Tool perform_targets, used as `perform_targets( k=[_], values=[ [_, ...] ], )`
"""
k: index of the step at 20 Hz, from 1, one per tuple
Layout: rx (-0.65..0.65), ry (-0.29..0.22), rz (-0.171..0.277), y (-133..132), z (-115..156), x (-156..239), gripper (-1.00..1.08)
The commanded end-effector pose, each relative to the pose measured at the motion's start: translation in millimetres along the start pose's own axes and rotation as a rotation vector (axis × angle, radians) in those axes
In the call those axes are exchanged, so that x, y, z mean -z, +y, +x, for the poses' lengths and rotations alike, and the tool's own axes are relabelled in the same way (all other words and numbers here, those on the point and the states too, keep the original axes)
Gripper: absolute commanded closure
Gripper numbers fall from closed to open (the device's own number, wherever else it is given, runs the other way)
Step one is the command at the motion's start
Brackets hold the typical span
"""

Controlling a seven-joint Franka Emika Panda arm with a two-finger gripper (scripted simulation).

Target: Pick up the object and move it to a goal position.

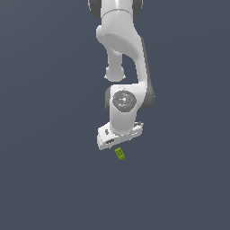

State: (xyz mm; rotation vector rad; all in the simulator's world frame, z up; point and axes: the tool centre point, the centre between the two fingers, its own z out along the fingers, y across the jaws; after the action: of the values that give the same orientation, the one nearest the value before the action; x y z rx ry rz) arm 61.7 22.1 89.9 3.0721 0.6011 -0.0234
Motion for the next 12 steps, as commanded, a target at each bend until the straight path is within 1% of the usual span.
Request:
perform_targets(
  k=[1,7,12],
  values=[
    [0.037,0.007,0.002,2.4,8.3,-9.8,-0.92],
    [0.087,0.015,0.006,5.7,18.8,-24.3,-0.92],
    [0.092,0.016,0.007,6.0,19.6,-26.6,-0.92]
  ],
)
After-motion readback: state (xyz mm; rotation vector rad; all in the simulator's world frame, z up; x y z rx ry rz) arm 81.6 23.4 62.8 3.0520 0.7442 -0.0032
